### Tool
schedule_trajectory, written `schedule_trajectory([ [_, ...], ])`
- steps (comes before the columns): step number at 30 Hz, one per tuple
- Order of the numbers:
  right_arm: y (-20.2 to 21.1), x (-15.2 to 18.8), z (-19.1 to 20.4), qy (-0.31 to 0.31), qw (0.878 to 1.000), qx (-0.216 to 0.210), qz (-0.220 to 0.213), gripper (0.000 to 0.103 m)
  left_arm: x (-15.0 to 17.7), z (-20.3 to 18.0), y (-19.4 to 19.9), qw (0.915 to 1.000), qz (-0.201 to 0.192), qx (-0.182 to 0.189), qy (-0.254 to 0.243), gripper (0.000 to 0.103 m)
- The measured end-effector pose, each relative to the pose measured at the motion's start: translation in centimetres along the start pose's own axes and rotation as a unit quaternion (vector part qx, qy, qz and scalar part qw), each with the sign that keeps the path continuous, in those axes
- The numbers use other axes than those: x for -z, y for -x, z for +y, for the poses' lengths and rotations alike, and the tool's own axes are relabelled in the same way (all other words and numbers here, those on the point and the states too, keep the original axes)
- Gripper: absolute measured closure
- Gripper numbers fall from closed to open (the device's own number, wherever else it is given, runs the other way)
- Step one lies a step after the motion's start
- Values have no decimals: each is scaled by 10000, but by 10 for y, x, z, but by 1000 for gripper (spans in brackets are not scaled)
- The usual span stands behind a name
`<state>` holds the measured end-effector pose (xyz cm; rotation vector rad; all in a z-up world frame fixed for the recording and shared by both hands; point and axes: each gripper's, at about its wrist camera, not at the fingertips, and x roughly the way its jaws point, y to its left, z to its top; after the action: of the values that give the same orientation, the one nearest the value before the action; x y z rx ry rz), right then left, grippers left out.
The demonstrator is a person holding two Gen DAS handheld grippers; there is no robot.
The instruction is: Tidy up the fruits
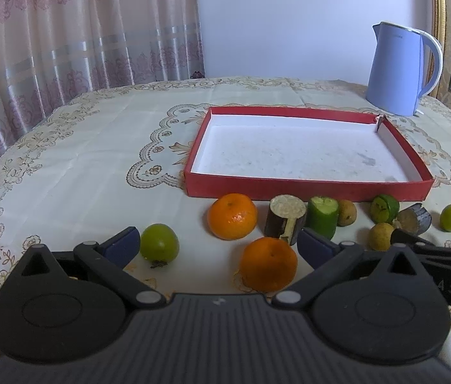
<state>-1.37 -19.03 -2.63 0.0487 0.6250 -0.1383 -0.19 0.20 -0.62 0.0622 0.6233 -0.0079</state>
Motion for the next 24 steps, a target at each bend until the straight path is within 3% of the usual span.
schedule_trajectory([
  [24, -2, 0, 4, 106, 9998, 140, 49, 0, 1, 1, -4, 10000, 52, 39, 14, 0],
])
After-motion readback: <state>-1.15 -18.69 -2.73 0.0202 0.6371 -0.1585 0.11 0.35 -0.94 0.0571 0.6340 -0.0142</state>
